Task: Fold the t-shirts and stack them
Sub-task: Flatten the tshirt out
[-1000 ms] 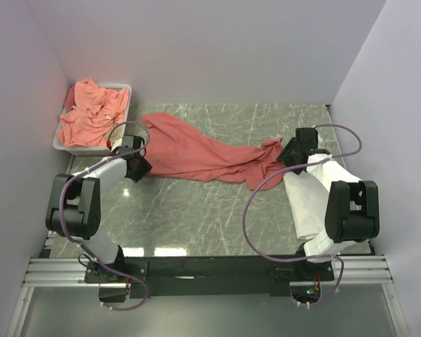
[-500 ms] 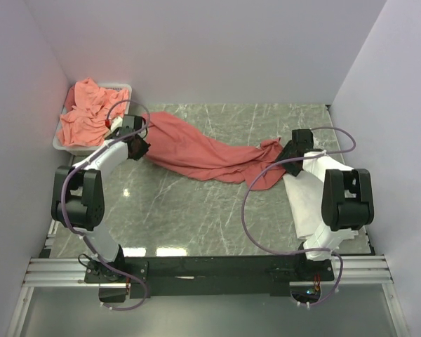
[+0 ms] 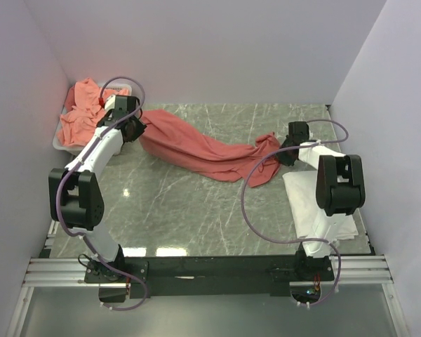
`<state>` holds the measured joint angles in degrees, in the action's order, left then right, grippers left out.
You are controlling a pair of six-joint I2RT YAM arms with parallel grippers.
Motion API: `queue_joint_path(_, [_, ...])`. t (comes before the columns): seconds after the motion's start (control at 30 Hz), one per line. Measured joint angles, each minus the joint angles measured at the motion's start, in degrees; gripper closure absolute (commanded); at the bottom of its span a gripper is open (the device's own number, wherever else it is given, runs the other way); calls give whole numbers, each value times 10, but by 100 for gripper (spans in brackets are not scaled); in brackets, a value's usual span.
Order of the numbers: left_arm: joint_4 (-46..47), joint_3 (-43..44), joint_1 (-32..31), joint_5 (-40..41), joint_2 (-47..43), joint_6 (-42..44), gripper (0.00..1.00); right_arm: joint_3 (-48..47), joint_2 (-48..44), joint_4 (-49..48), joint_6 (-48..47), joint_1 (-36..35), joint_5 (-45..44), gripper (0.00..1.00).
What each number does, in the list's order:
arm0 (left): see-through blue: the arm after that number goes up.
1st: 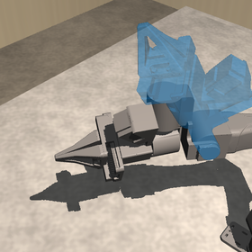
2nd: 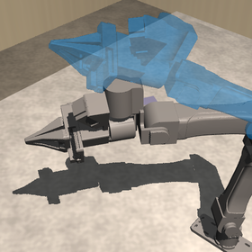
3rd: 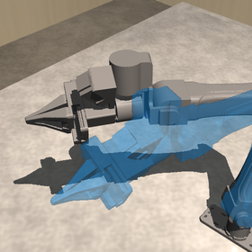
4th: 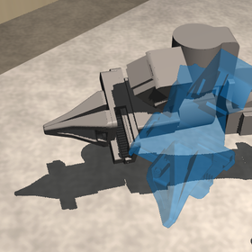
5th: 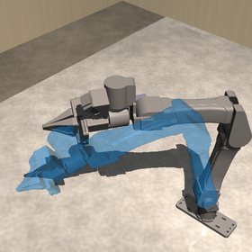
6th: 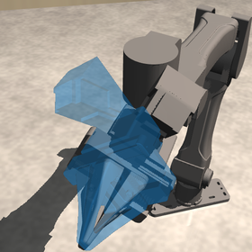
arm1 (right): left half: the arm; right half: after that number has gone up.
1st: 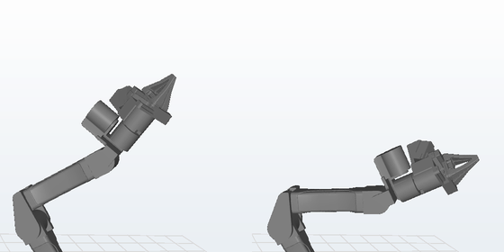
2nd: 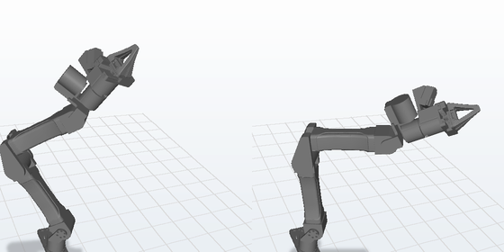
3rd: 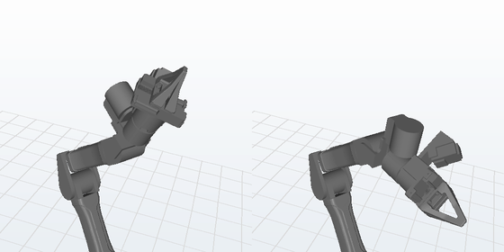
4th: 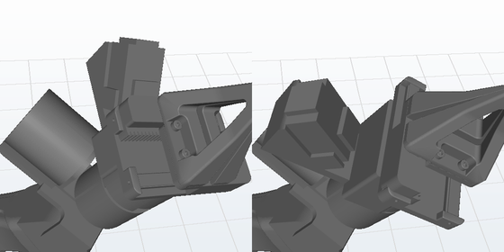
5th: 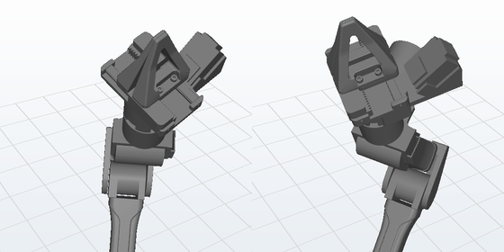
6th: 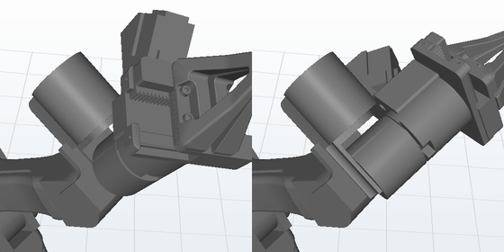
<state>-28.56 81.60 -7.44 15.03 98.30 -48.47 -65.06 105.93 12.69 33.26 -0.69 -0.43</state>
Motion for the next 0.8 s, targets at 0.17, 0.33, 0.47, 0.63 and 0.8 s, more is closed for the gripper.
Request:
queue_joint_path(0.17, [-16, 19, 5, -12, 0, 13, 99, -3, 8, 3, 3, -2, 14, 100])
queue_joint_path(0.33, [-35, 43, 8, -23, 0, 23, 100, -3, -19, 31, 3, -4, 15, 100])
queue_joint_path(0.47, [-49, 56, 9, -29, -4, 29, 100, -2, -104, 63, 3, -5, 15, 100])
queue_joint_path(0.63, [-79, 55, 14, -37, -38, 35, 100, -4, -256, 91, 3, -5, 10, 100])
queue_joint_path(0.8, [-97, 43, 24, -43, -102, 44, 97, -19, -363, 125, 2, -6, 9, 100])
